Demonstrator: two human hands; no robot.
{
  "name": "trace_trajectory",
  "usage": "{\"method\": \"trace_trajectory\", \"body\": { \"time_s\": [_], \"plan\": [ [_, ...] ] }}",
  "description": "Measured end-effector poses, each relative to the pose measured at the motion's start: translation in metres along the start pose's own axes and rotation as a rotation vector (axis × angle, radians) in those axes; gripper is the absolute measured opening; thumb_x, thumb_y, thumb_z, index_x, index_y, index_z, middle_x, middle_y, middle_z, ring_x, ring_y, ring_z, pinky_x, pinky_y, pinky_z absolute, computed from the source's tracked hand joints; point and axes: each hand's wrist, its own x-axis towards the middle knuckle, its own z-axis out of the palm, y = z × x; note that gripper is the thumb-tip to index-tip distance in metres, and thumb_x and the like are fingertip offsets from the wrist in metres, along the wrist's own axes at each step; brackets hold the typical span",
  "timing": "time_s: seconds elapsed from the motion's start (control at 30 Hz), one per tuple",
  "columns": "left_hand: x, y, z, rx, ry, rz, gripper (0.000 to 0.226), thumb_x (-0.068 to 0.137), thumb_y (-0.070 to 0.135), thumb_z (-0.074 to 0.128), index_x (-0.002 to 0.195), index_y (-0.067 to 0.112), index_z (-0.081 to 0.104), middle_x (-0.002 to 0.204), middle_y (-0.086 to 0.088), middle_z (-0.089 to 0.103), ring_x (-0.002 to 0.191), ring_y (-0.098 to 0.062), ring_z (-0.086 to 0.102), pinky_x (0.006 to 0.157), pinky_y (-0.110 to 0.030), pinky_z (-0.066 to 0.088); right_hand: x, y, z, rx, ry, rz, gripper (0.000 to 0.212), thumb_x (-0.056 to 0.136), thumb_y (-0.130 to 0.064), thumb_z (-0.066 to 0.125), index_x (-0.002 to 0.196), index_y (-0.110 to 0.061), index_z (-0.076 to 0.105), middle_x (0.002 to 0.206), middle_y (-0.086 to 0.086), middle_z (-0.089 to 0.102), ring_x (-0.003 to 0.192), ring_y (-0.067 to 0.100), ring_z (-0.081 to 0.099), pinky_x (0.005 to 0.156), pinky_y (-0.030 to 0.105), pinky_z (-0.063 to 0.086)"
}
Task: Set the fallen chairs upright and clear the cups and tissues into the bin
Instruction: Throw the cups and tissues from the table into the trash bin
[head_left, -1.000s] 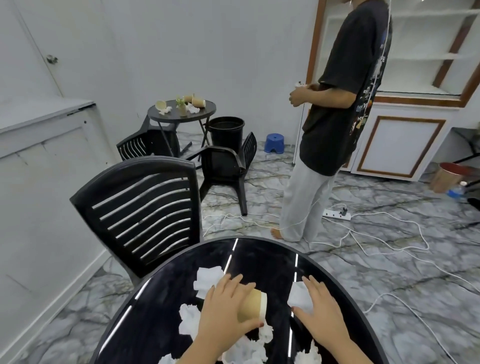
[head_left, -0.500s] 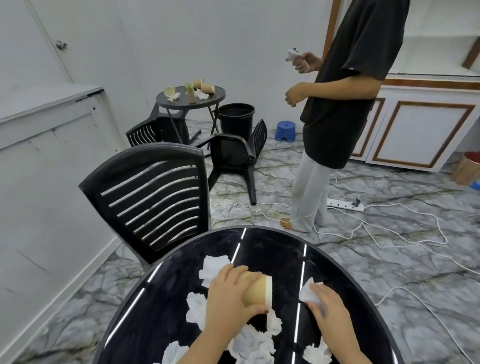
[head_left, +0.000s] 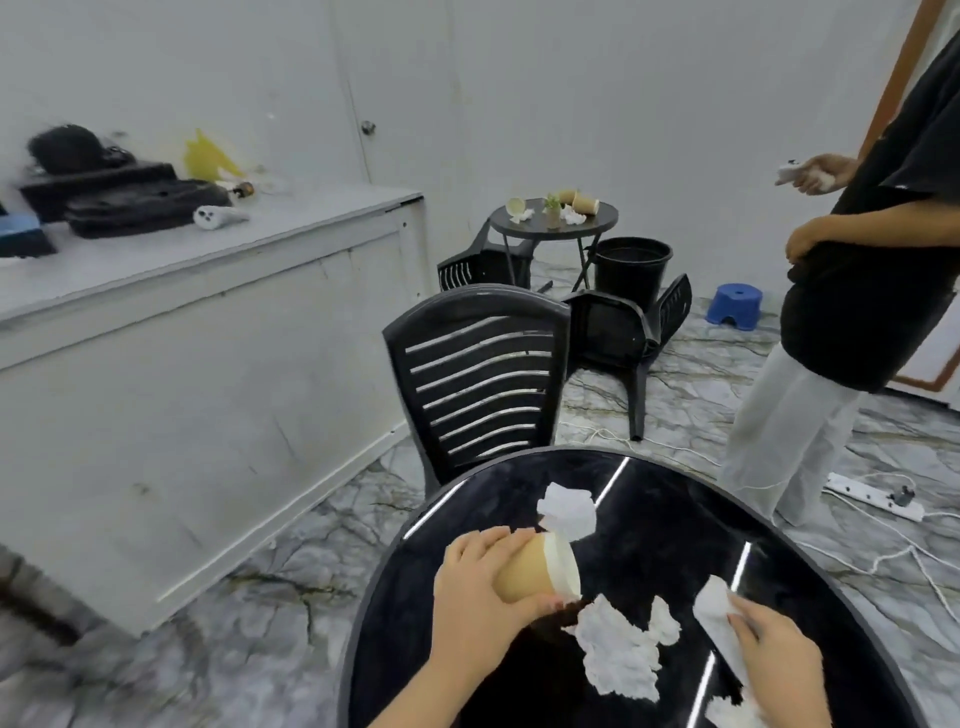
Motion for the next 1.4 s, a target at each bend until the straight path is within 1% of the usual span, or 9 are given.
{"method": "trace_trajectory", "body": {
  "time_s": [0.2, 0.37, 0.5, 0.63, 0.77, 0.93, 1.2, 1.3, 1.4],
  "plan": [
    [-0.061, -0.044, -0.066, 0.013, 0.175, -0.144, 0.06, 0.05, 0.073, 0.063, 0.106, 0.067, 0.041, 0.119, 0.038, 0.038, 0.12, -0.001, 0.03, 0.1, -0.031, 0.029, -0.037, -0.089, 0.02, 0.143, -0.04, -0.269, 0.025, 0.085, -0.009, 0.061, 0.109, -0.013, 0.068, 0.108, 0.009, 0.069, 0.103, 0.024, 0.059, 0.093, 0.032, 0.041],
    [-0.123, -0.083, -0.13, 0.026, 0.35, -0.258, 0.065, 0.043, 0.077, 0.06, 0.103, 0.067, 0.039, 0.116, 0.036, 0.041, 0.116, -0.003, 0.031, 0.098, -0.031, 0.032, -0.102, -0.185, 0.07, 0.298, -0.203, -0.464, 0.025, 0.084, -0.002, 0.061, 0.106, -0.009, 0.069, 0.101, 0.003, 0.067, 0.1, 0.02, 0.06, 0.083, -0.007, 0.03],
    [-0.19, -0.123, -0.174, 0.067, 0.467, -0.385, 0.081, 0.04, 0.093, 0.045, 0.113, 0.06, 0.044, 0.117, 0.025, 0.048, 0.115, -0.005, 0.032, 0.095, -0.031, 0.035, -0.183, -0.234, 0.116, 0.319, -0.352, -0.625, 0.025, 0.084, -0.003, 0.062, 0.107, -0.01, 0.068, 0.097, -0.002, 0.064, 0.094, 0.011, 0.059, 0.083, 0.005, 0.038],
    [-0.272, -0.155, -0.203, 0.077, 0.525, -0.531, 0.074, 0.048, 0.078, 0.053, 0.118, 0.051, 0.05, 0.115, 0.024, 0.046, 0.112, -0.004, 0.032, 0.09, -0.027, 0.029, -0.271, -0.25, 0.161, 0.303, -0.52, -0.687, 0.025, 0.082, 0.0, 0.063, 0.106, -0.008, 0.069, 0.093, -0.001, 0.066, 0.094, 0.017, 0.063, 0.084, 0.007, 0.042],
    [-0.349, -0.187, -0.209, 0.09, 0.478, -0.705, 0.078, 0.048, 0.08, 0.047, 0.12, 0.049, 0.049, 0.11, 0.025, 0.043, 0.114, -0.009, 0.033, 0.091, -0.026, 0.032, -0.352, -0.233, 0.203, 0.178, -0.686, -0.677, 0.026, 0.086, -0.006, 0.06, 0.111, -0.009, 0.066, 0.103, 0.007, 0.07, 0.098, 0.02, 0.062, 0.085, 0.02, 0.041],
    [-0.41, -0.226, -0.183, 0.051, 0.451, -0.867, 0.069, 0.058, 0.069, 0.067, 0.121, 0.054, 0.045, 0.123, 0.022, 0.048, 0.119, -0.009, 0.033, 0.103, -0.031, 0.033, -0.41, -0.181, 0.245, 0.059, -0.838, -0.594, 0.026, 0.084, -0.005, 0.061, 0.108, -0.012, 0.068, 0.107, 0.005, 0.071, 0.101, 0.02, 0.062, 0.096, 0.036, 0.048],
    [-0.441, -0.269, -0.127, 0.087, 0.371, -0.963, 0.062, 0.061, 0.065, 0.067, 0.117, 0.06, 0.041, 0.114, 0.034, 0.04, 0.121, -0.008, 0.033, 0.102, -0.029, 0.032, -0.431, -0.107, 0.294, -0.069, -0.917, -0.414, 0.024, 0.086, -0.01, 0.059, 0.108, -0.015, 0.069, 0.112, 0.003, 0.07, 0.106, 0.018, 0.06, 0.098, 0.027, 0.042],
    [-0.442, -0.288, -0.104, 0.13, 0.291, -1.021, 0.071, 0.062, 0.069, 0.062, 0.127, 0.055, 0.036, 0.137, 0.026, 0.038, 0.131, -0.011, 0.027, 0.108, -0.035, 0.026, -0.432, -0.08, 0.32, -0.135, -0.962, -0.406, 0.033, 0.086, -0.014, 0.06, 0.119, -0.015, 0.062, 0.124, 0.001, 0.063, 0.116, 0.017, 0.055, 0.102, 0.027, 0.038],
    [-0.444, -0.306, -0.083, 0.179, 0.171, -1.121, 0.093, 0.063, 0.078, 0.053, 0.141, 0.049, 0.01, 0.155, 0.017, 0.006, 0.144, -0.018, 0.003, 0.114, -0.05, 0.006, -0.432, -0.055, 0.341, -0.243, -1.075, -0.422, 0.066, 0.083, -0.028, 0.065, 0.141, -0.019, 0.034, 0.149, -0.001, 0.034, 0.137, 0.017, 0.029, 0.113, 0.032, 0.027]
  ]
}}
